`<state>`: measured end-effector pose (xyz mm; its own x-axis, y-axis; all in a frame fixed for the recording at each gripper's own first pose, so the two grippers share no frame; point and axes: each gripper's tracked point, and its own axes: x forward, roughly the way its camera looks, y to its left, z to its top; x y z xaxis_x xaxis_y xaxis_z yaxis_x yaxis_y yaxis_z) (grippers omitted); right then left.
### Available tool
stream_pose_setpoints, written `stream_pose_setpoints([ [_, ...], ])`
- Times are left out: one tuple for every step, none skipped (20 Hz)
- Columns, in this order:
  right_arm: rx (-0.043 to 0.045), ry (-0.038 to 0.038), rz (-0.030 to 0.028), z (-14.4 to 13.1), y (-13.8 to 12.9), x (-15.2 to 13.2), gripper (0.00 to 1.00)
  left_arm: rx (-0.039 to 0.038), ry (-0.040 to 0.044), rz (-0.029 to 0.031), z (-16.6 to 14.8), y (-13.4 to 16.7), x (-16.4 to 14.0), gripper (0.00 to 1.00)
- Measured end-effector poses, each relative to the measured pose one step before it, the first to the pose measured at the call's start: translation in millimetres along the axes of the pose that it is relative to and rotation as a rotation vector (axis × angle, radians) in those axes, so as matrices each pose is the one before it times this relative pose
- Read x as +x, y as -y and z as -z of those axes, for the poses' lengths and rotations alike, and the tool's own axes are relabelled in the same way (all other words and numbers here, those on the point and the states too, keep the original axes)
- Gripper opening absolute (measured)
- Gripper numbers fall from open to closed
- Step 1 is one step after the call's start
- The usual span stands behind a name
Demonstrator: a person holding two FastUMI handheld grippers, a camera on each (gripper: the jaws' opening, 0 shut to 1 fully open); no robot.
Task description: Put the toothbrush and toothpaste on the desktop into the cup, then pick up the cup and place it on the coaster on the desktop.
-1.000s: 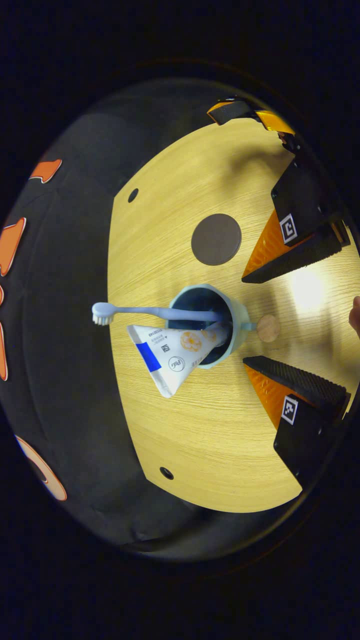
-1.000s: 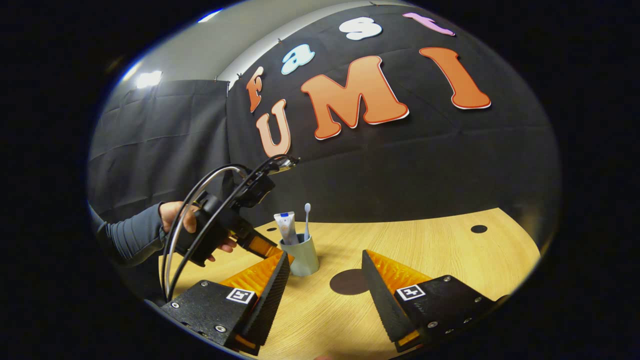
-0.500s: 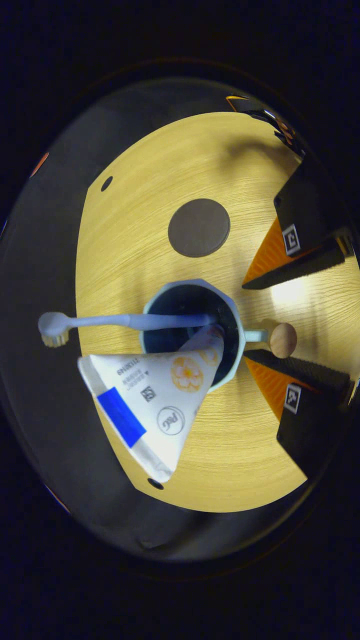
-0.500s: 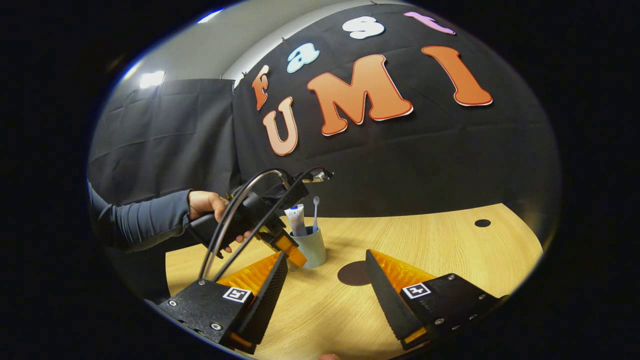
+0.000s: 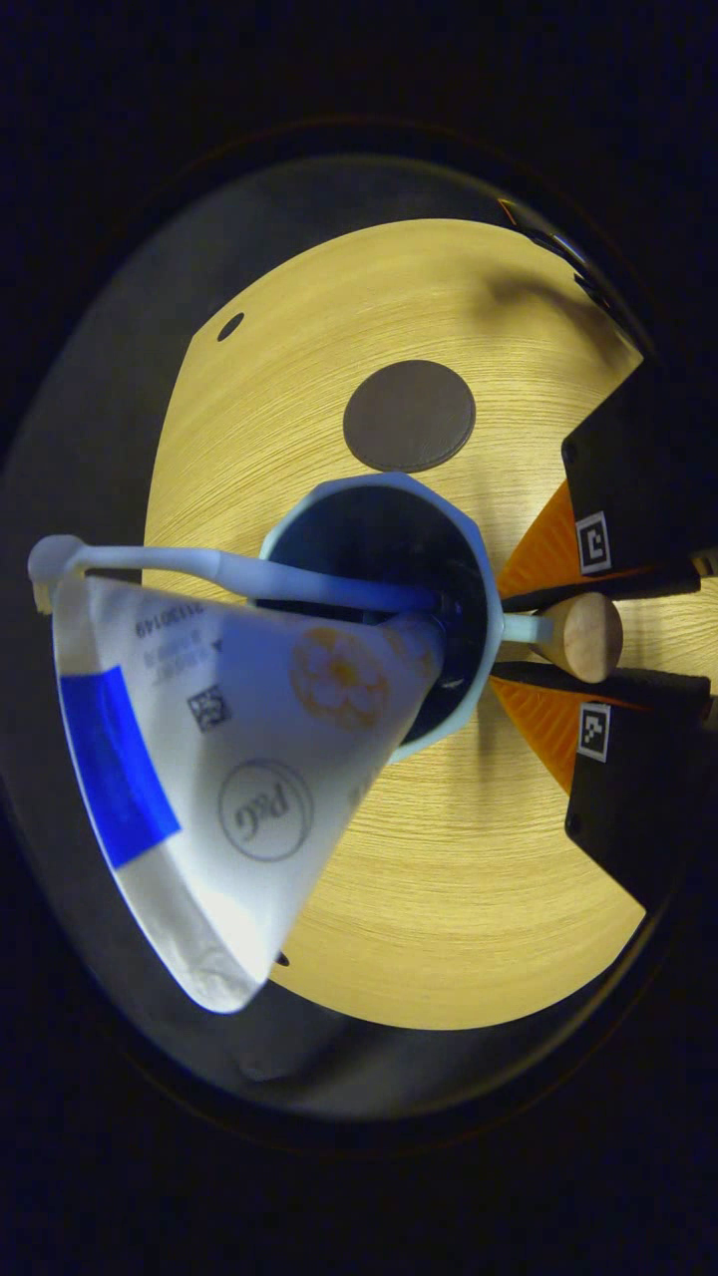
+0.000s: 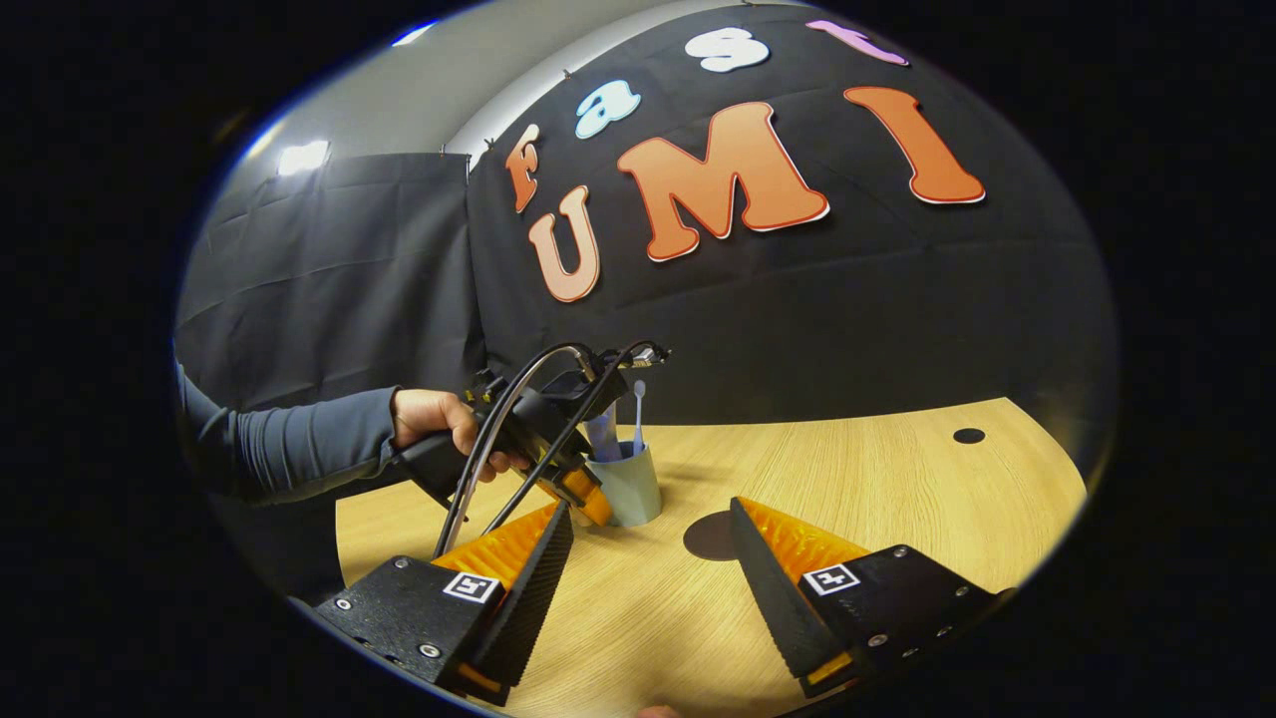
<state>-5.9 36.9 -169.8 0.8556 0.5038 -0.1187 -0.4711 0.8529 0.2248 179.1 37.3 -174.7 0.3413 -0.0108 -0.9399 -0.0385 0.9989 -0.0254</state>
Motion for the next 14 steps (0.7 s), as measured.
stream_pose_setpoints([
  [0.00523,0.00201,0.00592,-0.57,2.13,-0.18,0.95,-0.00268,-0.00342,0.00285,-4.62,1.78,7.96,0.31],
  [0.00665,0.00203,0.00381,-0.84,1.72,-1.00,0.95,0.00087,0.01345,0.00741,-9.04,1.21,5.06,0.30],
  [0.00559,0.00162,0.00760,-0.43,2.16,-0.23,0.95,-0.01060,0.00542,0.00611,-9.33,1.78,6.94,0.30],
  [0.00298,0.00424,0.00511,-1.12,1.38,-0.97,0.95,0.00458,0.00553,0.00086,-7.57,1.20,7.02,0.28],
  [0.00266,0.00388,0.00591,-1.76,1.77,-0.96,0.95,-0.00647,0.00581,0.00226,-9.09,0.42,8.75,0.27],
  [0.00249,0.00449,0.00503,-1.15,1.94,-0.94,0.95,0.00032,0.00083,0.00177,-9.33,1.99,9.06,0.28],
  [0.00237,0.00359,0.00222,-1.21,0.22,0.03,0.95,-0.00281,0.00561,0.00482,-10.18,1.37,7.98,0.28],
  [0.00087,0.00345,0.00491,-0.96,1.44,-0.61,0.95,0.00191,-0.00098,0.00217,-10.07,2.18,8.13,0.28],
  [0.00032,0.00280,0.00226,-0.64,0.58,-1.44,0.95,-0.00105,0.00305,0.00075,-11.27,1.60,8.10,0.28],
  [0.00026,0.00040,0.00889,-0.43,1.86,-0.24,0.95,0.00644,0.00325,-0.00462,-12.41,1.20,8.04,0.27],
  [-0.00090,-0.00059,0.00719,0.41,2.61,-0.68,0.95,-0.00116,0.00943,-0.00109,-13.79,1.22,7.90,0.28],
  [-0.00034,0.00210,0.00867,-0.37,1.49,-1.47,0.95,0.00354,0.01080,-0.00060,-15.15,2.10,8.02,0.29],
  [0.00331,0.00107,0.00776,-0.26,2.11,0.20,0.95,0.00667,0.00912,0.00176,-15.60,2.63,8.49,0.28],
  [0.00443,0.00073,0.00422,-1.72,1.30,-2.31,0.95,0.00442,0.00842,0.00139,-15.90,3.69,8.66,0.28],
])
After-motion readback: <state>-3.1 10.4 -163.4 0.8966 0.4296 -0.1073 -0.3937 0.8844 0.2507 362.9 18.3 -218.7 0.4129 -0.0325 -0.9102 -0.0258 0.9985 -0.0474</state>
